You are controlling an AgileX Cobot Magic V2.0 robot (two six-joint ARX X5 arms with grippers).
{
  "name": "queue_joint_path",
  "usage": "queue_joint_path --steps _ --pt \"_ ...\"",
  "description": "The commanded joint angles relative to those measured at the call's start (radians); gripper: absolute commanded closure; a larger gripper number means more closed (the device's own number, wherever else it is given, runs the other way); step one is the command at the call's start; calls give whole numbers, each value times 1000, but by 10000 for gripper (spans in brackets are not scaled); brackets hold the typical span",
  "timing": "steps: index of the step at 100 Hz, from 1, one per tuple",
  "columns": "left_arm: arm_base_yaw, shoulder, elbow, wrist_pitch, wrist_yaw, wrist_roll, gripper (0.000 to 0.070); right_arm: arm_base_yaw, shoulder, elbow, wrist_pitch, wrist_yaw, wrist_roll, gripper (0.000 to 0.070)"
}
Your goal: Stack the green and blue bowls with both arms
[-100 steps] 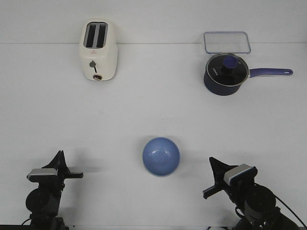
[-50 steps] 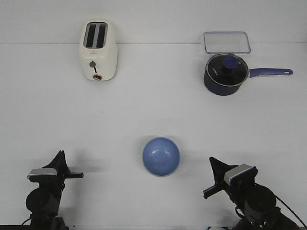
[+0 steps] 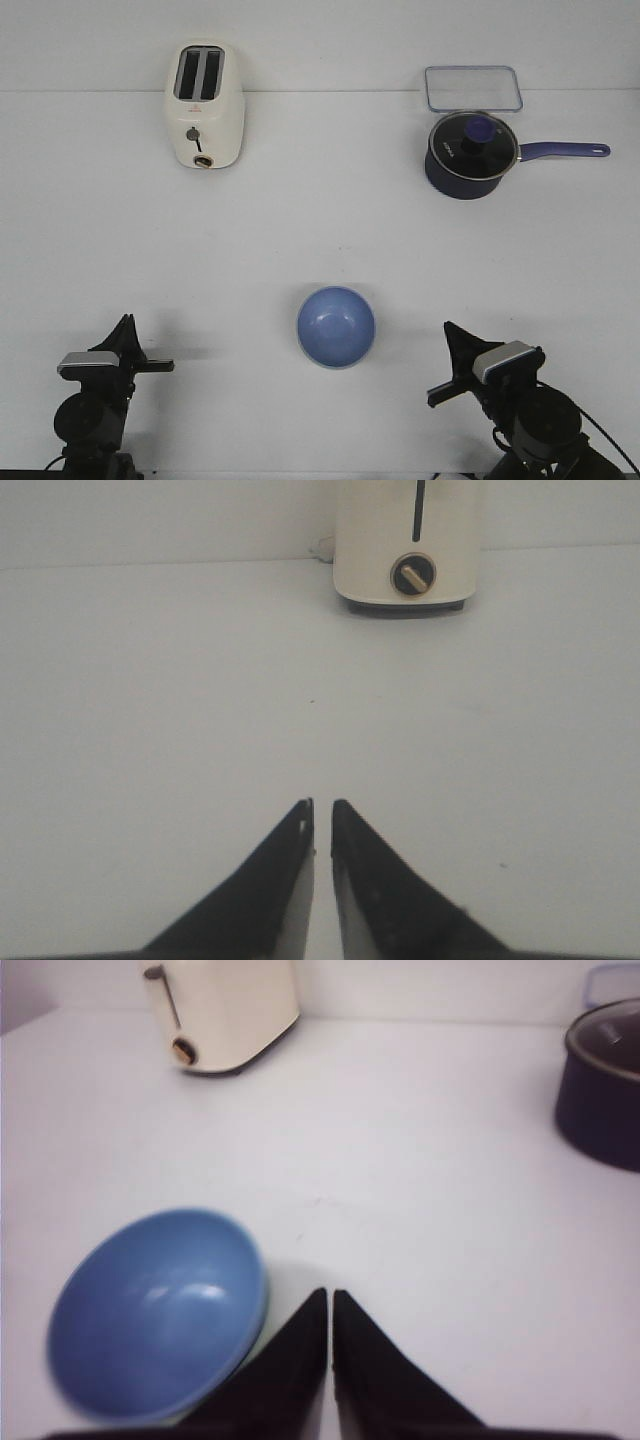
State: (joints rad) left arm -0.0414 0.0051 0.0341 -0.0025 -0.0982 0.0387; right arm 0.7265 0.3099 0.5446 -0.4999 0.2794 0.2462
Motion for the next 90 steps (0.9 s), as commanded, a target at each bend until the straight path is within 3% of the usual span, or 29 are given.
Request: queue_joint_path --steps 1,10,20,36,59,90 --pt "2 -2 -20 11 4 0 685 -56 -10 3 11 0 -74 690" --pt "2 -2 -20 11 4 0 685 -212 -34 -39 68 -57 -123 690" --pt "2 -2 -20 11 4 0 685 -417 -94 -155 218 -140 -175 690" --pt "2 -2 -20 11 4 0 685 -670 -229 -358 344 -296 -180 690" --pt "2 -2 -20 11 4 0 685 -734 -307 -531 441 -306 -171 690" --pt "2 -2 -20 9 4 0 685 -734 -309 -532 389 -306 -189 690"
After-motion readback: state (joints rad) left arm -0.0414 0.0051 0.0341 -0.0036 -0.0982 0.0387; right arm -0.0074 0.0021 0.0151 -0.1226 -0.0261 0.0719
